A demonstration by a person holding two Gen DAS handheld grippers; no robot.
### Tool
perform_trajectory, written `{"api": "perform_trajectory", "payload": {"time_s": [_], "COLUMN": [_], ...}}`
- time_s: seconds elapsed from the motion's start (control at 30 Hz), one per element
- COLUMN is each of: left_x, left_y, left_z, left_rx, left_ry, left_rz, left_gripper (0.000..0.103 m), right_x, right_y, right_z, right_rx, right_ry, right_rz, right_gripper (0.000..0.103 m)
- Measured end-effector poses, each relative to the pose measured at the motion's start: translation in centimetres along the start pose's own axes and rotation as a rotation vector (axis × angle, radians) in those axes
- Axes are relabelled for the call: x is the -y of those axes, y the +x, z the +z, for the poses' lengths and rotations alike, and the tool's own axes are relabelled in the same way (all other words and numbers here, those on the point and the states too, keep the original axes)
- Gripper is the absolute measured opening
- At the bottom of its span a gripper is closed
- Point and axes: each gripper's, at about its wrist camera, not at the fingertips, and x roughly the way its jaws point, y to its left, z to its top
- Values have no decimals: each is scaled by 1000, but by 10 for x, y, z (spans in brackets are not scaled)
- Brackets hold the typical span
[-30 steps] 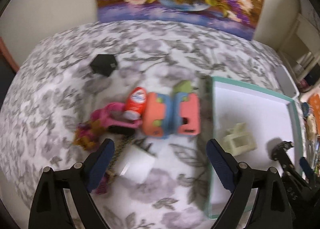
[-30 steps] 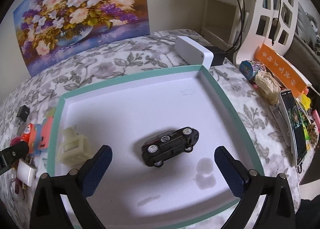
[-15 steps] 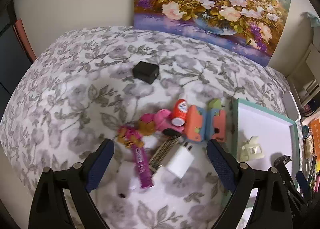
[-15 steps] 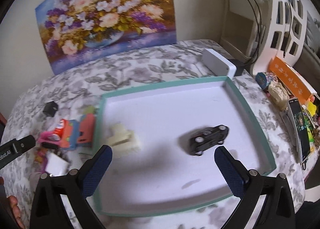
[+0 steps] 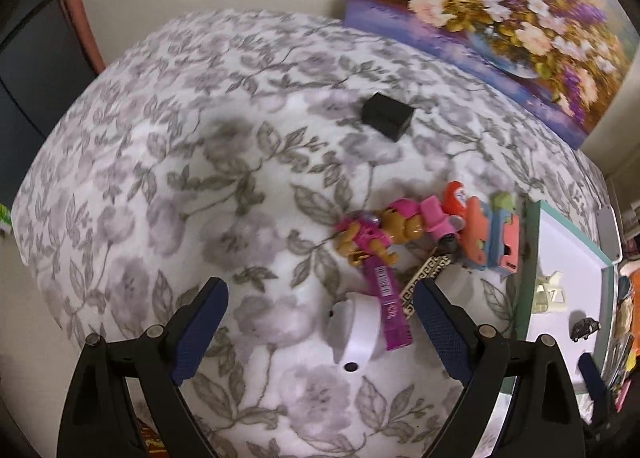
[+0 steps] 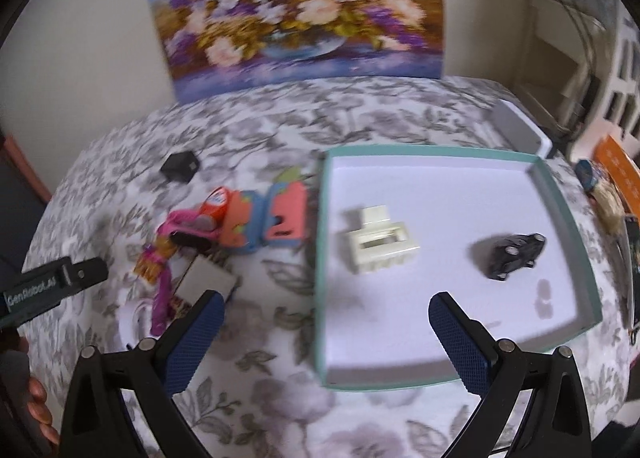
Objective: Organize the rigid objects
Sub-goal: 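Move the left tool to the white earbud case and grasp it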
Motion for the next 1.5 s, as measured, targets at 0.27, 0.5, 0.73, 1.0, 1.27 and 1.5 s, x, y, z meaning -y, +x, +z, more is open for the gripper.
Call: {"api": "perform_trajectory", "payload": {"time_s": [0.27,0.5,0.73,1.0,1.27,1.5], "left_x": [-19,-15,-2,4,8,9], "left_y": [14,30,32,37,39,39], "left_z": [2,-4,-10,-13,-16,-16], "left_rx": [-56,-130,-157,-195,-217,-216], "left_ry": [-38,-21,14,25,28,25], "left_rz": [8,-17,-73,-115,-165,-207], "left_gripper": [94,94,85,56,31,20], "right_x": [-36,-53,-43,-40,-41,-41], "right_y": [19,31,33,34,35,35], "right_z": [-8,-12,-11,-10,-10,-10], "right_rx": [-65,-93,-98,-100,-98,-97], "right_ry": [-40,-98,-70,-71,-77,-78], "right_rz": [77,65,60,55,54,67], "right_gripper": [103,103,103,103,103,103]}}
